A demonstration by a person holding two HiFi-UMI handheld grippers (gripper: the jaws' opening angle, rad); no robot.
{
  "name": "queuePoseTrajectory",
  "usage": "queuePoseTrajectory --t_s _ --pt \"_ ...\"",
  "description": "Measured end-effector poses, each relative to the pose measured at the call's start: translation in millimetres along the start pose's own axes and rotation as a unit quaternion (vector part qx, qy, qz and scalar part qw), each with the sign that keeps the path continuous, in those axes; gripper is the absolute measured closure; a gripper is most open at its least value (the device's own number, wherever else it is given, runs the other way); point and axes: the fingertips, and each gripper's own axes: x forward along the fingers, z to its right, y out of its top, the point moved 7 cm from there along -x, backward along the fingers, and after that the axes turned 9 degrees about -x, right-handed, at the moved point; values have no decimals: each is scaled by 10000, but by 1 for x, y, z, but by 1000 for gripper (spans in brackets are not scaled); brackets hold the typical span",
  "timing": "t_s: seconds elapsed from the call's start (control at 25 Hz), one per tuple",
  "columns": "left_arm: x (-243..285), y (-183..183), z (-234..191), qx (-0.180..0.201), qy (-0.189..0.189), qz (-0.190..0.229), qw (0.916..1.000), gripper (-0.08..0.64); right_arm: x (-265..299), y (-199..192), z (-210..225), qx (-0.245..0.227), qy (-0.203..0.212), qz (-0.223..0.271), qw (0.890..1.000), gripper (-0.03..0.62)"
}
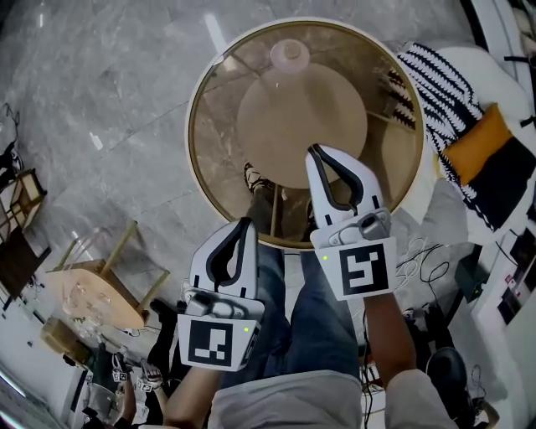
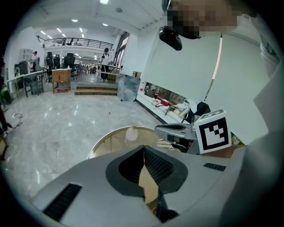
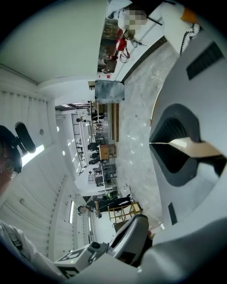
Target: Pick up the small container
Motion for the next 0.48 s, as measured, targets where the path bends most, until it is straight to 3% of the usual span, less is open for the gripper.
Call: queuePoseTrajectory --t_s 0.36,0.4,0.48 --pt "9 3 -21 -59 72 -58 9999 541 40 -7 16 169 -56 140 9997 569" --pt "10 2 -23 -65 61 -58 9999 541 46 -7 17 162 -44 150 9997 530" --pt "11 2 -27 -56 20 -72 10000 541 56 -6 19 137 -61 146 9998 511"
